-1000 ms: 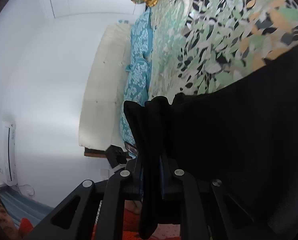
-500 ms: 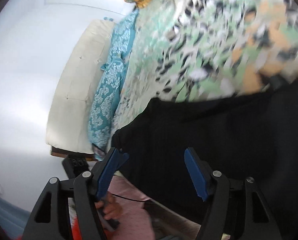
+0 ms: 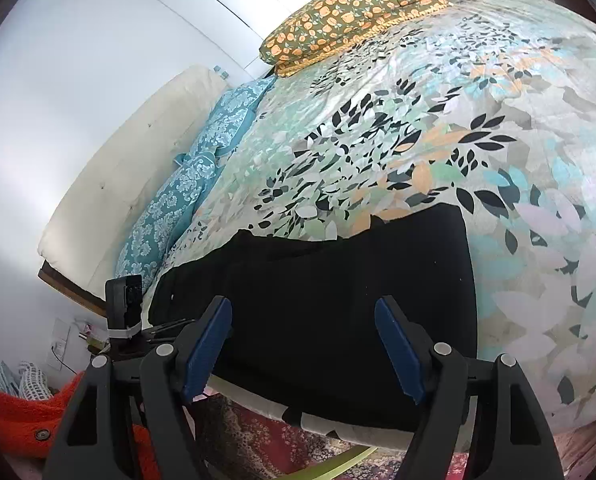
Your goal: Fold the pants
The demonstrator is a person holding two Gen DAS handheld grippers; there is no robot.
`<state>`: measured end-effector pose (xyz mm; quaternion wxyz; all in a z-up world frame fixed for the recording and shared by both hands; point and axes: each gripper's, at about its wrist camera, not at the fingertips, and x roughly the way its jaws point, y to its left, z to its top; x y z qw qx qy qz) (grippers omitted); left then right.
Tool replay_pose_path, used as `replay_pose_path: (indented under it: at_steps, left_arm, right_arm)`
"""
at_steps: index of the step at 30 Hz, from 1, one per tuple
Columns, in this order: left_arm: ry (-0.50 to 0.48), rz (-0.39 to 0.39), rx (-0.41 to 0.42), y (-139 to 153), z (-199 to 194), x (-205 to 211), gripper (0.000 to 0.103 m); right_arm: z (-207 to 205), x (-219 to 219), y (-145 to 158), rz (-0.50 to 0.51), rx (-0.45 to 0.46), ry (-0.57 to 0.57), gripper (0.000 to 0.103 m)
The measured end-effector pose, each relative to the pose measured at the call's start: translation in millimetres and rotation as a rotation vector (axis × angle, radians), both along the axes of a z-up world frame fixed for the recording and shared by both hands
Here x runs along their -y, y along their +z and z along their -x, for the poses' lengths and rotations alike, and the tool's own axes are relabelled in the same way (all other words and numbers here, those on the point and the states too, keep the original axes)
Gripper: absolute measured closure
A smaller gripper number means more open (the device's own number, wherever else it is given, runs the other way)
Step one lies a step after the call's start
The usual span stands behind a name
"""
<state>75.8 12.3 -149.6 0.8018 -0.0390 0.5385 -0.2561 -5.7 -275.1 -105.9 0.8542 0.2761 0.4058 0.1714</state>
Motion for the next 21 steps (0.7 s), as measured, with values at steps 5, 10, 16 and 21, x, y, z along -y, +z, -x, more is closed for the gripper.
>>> replay_pose_path:
  at_steps: [5,10,16,21]
  left_arm:
    - [0.042,-0.011,-0.013,3,1,-6,0.094]
    - [0.093,-0.002,-0.007,13,3,-33,0.094]
    - [0.08,-0.052,-0.056,-6,-1,-23,0.085]
    - [0.176,-0.078,0.036,19,4,-43,0.044]
  right_arm:
    - [-3,5,7,0.055,0.037,-0.045,0.029]
    - [-2,4,8,0.169,0.038,-0.037,0.027]
    - [-29,-32,-65,0.271,-0.289,0.119,0.026]
    - [-30,-35,-68,0.314,-0.273,0.127,0.025]
